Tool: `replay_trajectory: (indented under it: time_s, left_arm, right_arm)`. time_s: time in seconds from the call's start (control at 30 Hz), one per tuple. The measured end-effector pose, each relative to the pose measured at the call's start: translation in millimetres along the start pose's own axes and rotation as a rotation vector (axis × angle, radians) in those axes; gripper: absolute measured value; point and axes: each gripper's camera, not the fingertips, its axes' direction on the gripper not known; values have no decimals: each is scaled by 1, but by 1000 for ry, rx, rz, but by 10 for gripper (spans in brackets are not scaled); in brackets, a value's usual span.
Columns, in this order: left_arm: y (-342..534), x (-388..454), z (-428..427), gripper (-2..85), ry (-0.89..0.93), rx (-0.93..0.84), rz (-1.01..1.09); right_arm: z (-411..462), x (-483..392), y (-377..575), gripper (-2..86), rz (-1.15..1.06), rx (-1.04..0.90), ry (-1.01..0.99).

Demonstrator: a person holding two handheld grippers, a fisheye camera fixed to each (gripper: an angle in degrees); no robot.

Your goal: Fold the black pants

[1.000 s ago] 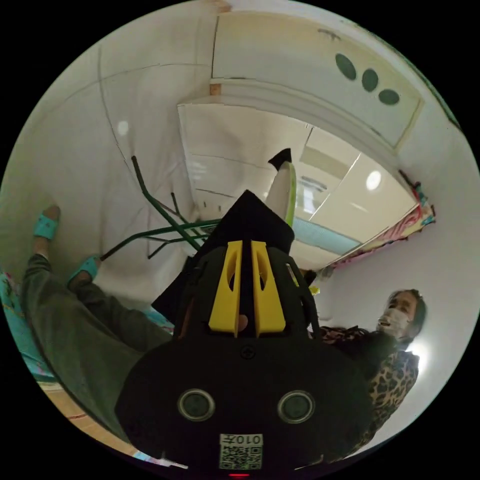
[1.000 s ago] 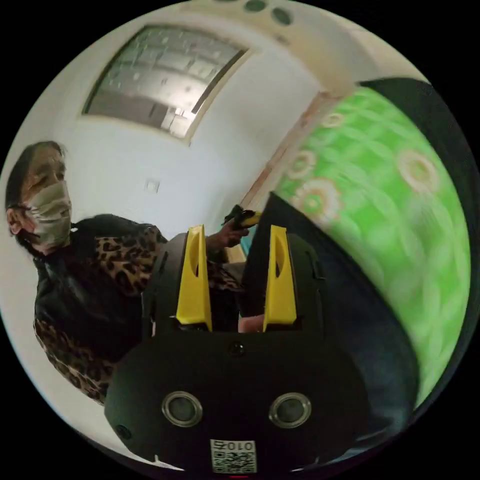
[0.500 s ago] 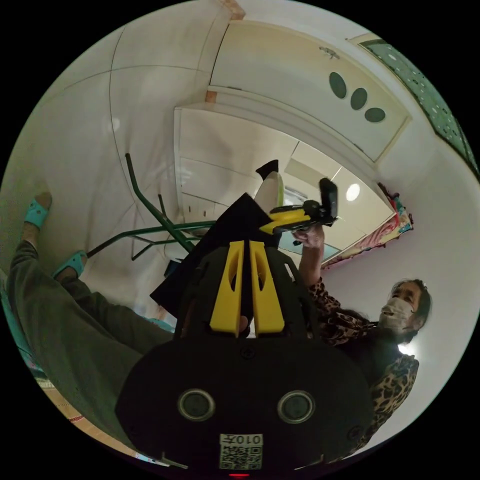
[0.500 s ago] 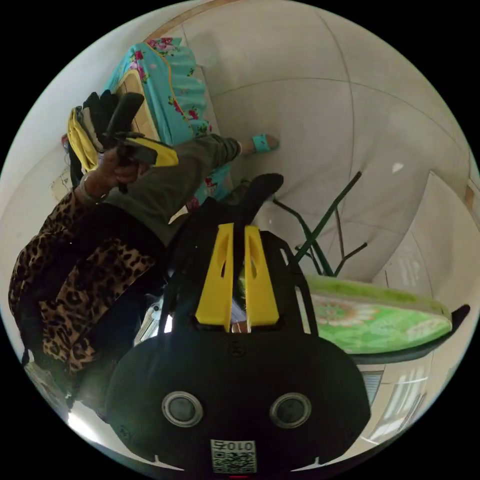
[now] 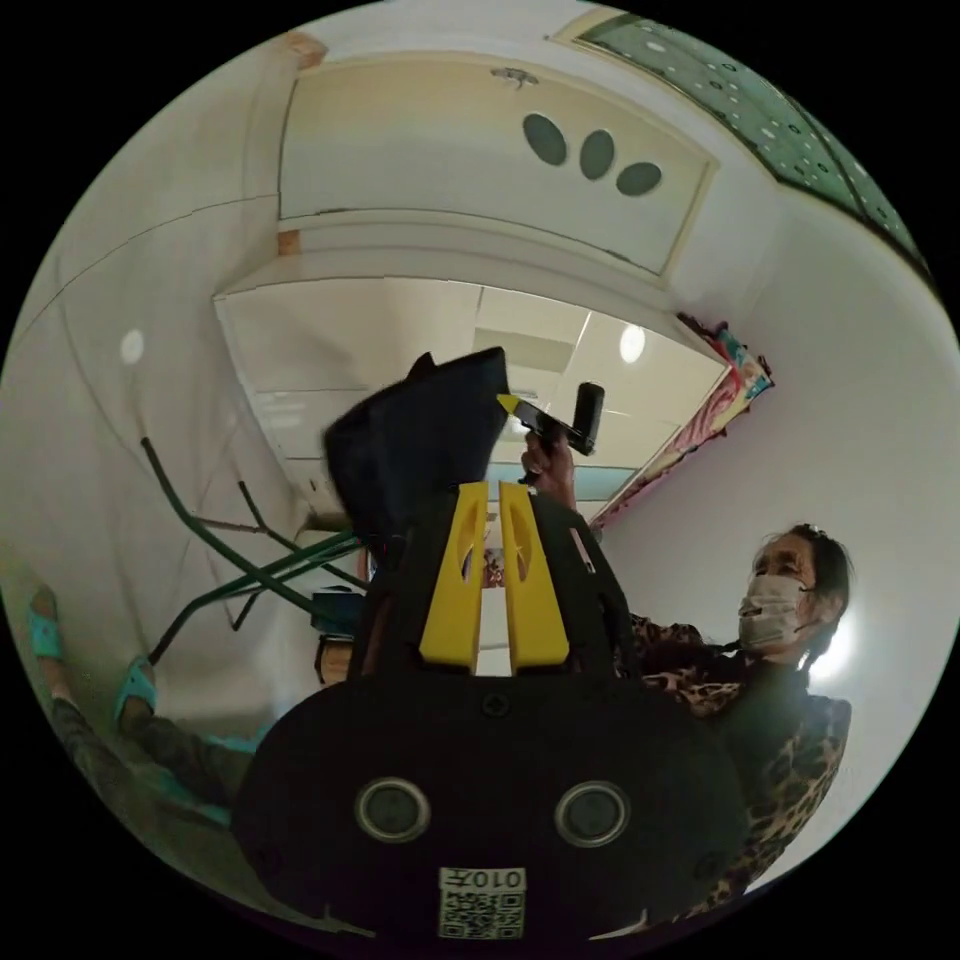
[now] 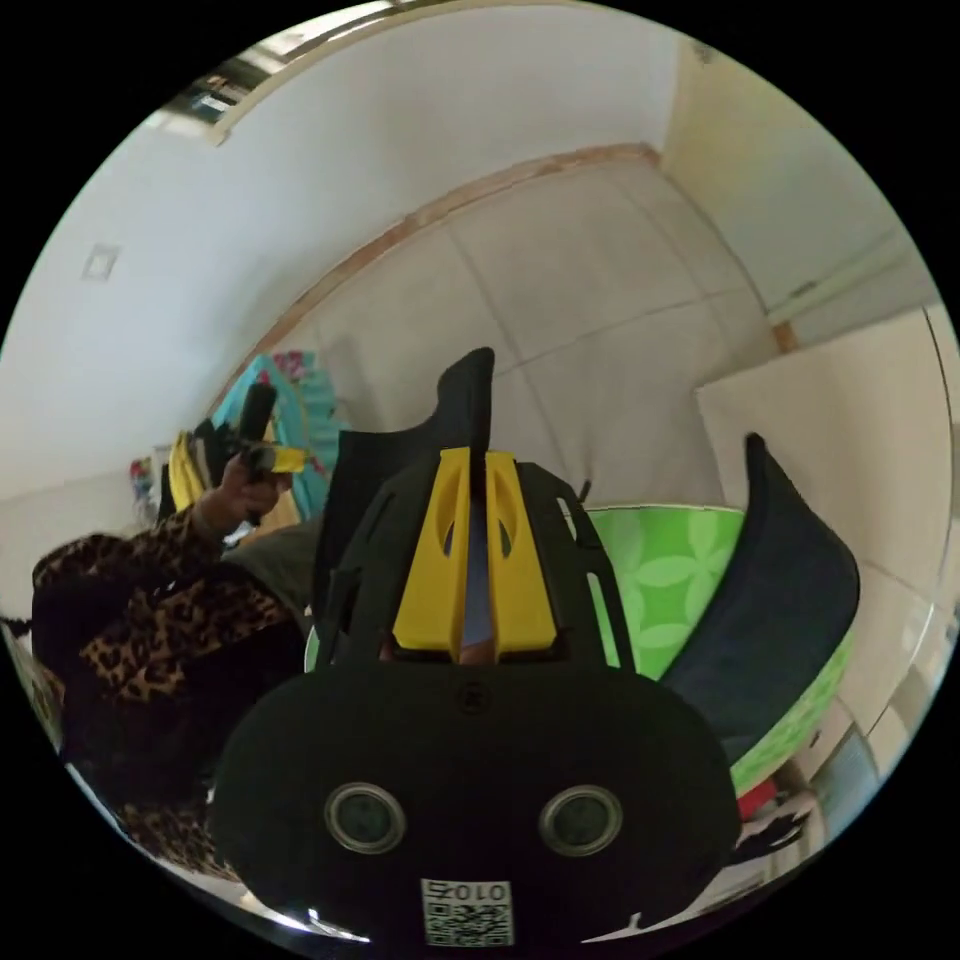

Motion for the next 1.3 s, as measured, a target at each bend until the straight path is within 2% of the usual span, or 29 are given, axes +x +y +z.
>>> replay_trajectory:
  time_s: [0.07, 0.2, 0.27, 0.33, 0.4, 0.47, 0.53, 0.57, 0.63, 0.67, 0.73, 0.8, 0.83, 1.0, 1.1, 1.3]
  left_arm:
    - [-12, -7, 27, 1, -21, -34, -7]
    - [-12, -27, 54, 0, -19, -65, -70]
    - [-7, -40, 59, -1, -19, -64, -115]
    - [-4, -55, 57, -1, -9, -54, -170]
    - [3, -75, 54, 0, 4, -37, -258]
    - [19, -103, 56, 0, 33, -41, -388]
    - [32, -119, 60, 0, 29, -68, -468]
    - [38, -127, 65, 0, 39, -77, -498]
    - [42, -135, 72, 0, 71, -60, -520]
    - [39, -137, 77, -1, 87, -38, -512]
    - [29, -136, 83, -1, 89, -9, -475]
    - [19, -131, 87, -1, 60, 11, -455]
    - [13, -126, 91, -1, 40, 13, -437]
    - [-1, -108, 118, -2, -28, -65, -403]
    - [5, -102, 136, -2, -139, -121, -414]
    - [13, -104, 148, -2, -141, -64, -430]
  right_arm:
    - [18, 23, 15, 52, 73, 43, -109]
    - [38, 65, 90, 62, 358, 406, -333]
    - [45, 68, 137, 63, 400, 553, -440]
    - [67, 57, 206, 62, 341, 663, -581]
    - [89, 43, 268, 62, 315, 710, -642]
    - [118, 27, 338, 68, 357, 740, -706]
    - [161, 5, 444, 84, 527, 807, -789]
    - [172, -1, 474, 88, 604, 834, -789]
    - [214, -34, 597, 105, 976, 972, -759]
    - [226, -45, 629, 110, 1084, 1021, -751]
    - [270, -106, 747, 117, 1533, 1285, -678]
    - [301, -149, 811, 120, 1725, 1484, -639]
    - [318, -170, 841, 123, 1785, 1576, -614]
    - [366, -198, 901, 136, 1876, 1653, -563]
    - [392, -201, 925, 138, 1901, 1744, -530]
    - [428, -192, 966, 131, 1975, 1746, -476]
